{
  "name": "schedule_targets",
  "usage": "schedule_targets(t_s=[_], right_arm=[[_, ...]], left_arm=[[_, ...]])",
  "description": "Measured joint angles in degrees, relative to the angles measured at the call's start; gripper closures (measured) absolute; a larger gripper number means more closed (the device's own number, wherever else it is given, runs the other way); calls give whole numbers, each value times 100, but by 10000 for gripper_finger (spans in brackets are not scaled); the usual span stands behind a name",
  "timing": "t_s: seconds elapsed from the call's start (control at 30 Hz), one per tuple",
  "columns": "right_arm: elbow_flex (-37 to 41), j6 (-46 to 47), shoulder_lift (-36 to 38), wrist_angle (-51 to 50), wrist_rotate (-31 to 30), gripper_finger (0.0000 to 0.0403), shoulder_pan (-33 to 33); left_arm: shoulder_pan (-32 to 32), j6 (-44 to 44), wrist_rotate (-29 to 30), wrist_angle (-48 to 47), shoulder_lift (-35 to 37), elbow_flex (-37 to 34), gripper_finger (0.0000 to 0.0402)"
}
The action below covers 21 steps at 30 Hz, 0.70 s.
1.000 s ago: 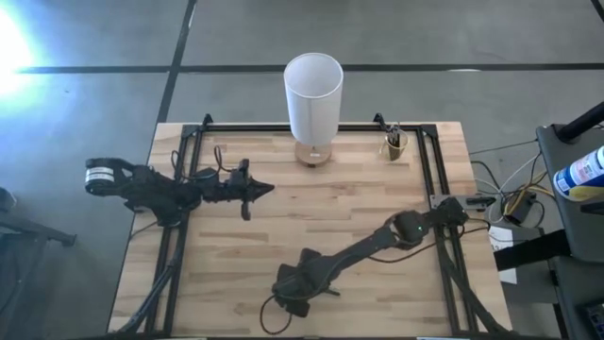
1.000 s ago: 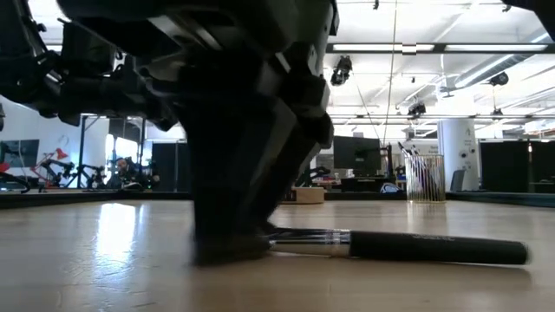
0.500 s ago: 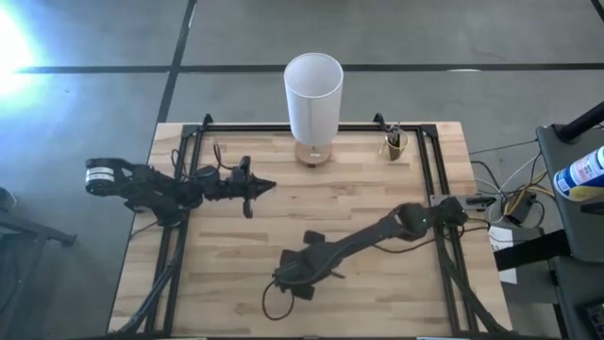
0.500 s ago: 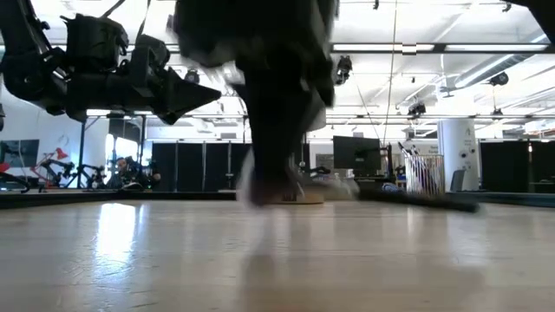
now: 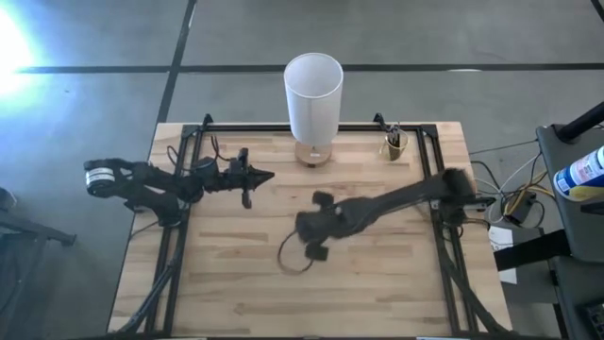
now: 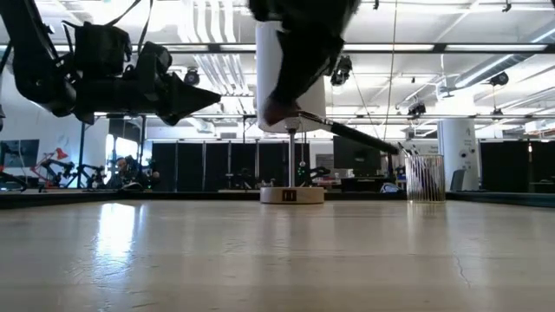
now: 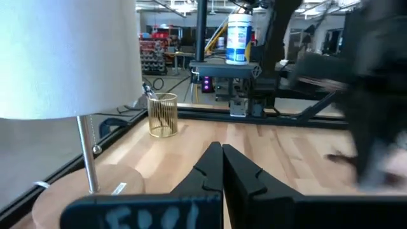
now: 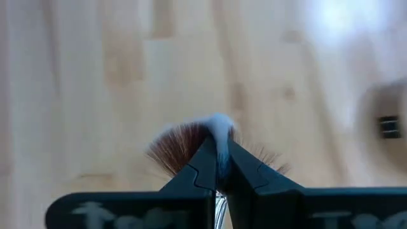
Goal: Pick & Place Makeup Brushes
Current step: Put the highlighter brush into the makeup brush holder
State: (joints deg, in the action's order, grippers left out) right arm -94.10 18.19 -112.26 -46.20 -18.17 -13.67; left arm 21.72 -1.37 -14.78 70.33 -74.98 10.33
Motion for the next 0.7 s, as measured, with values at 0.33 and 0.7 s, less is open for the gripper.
schedule_targets(t_s=[0.33, 0.7], right_arm=[[3584, -1160, 2914, 2804, 6, 394, 1672], [5900, -2020, 6019, 4395, -909, 394, 4238]], left_arm=[[41, -278, -212, -145, 2, -20, 402], [41, -452, -184, -195, 0, -20, 402]])
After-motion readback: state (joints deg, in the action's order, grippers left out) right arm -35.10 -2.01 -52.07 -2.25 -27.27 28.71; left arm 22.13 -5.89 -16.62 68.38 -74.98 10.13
